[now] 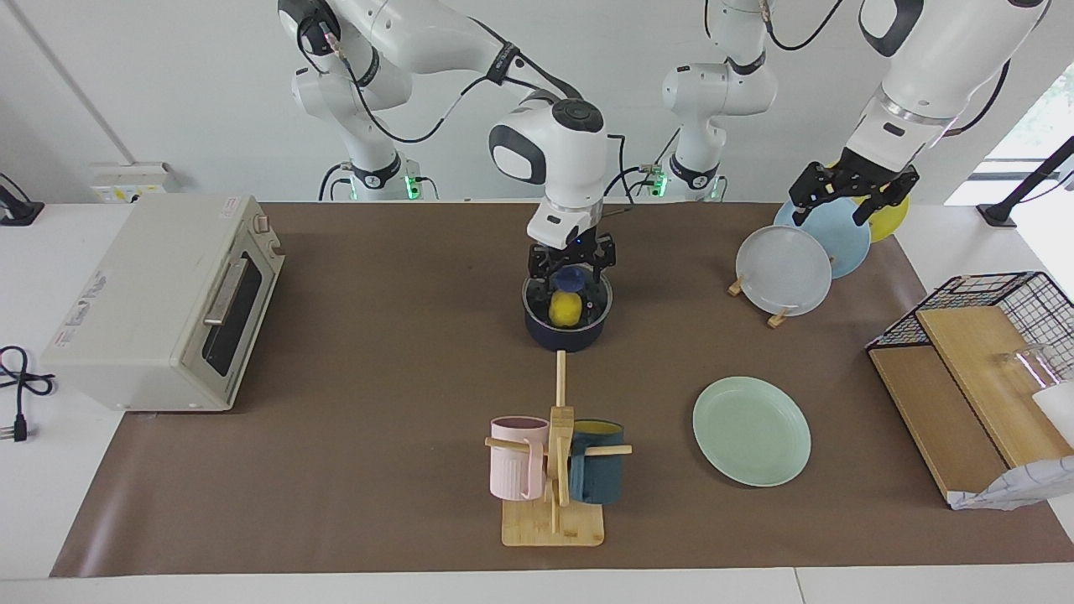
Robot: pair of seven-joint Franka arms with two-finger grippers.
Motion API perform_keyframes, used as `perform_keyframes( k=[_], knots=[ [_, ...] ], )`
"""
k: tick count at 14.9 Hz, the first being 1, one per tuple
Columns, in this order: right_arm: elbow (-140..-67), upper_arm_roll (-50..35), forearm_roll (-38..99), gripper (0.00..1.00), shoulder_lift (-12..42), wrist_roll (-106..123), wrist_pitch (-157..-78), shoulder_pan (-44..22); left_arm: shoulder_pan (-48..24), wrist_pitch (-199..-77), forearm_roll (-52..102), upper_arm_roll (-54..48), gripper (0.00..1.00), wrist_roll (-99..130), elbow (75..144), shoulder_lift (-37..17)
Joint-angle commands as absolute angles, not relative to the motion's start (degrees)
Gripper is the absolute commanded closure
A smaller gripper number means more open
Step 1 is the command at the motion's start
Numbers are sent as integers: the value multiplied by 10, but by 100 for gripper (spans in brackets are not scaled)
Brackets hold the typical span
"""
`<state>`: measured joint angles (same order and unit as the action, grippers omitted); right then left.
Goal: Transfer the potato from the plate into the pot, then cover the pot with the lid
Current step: 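Lower the glass lid onto the black pot with the right gripper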
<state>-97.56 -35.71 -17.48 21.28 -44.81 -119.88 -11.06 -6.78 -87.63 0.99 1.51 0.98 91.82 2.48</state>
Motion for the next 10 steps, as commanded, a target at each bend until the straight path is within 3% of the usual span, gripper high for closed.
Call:
perform_keyframes(
  k=[1,5,10],
  knots=[
    [-899,-362,-184,0,204,-422,-1108,-90,-73,-880,15,21,0,13,928,37],
    [-796,-351,-150,0,180,-289,-943,-36,-72,-878,15,21,0,13,928,38],
    [-790,-143,-30,0,109,-90,-863,-40,-68,-878,15,22,0,13,928,38]
  ],
)
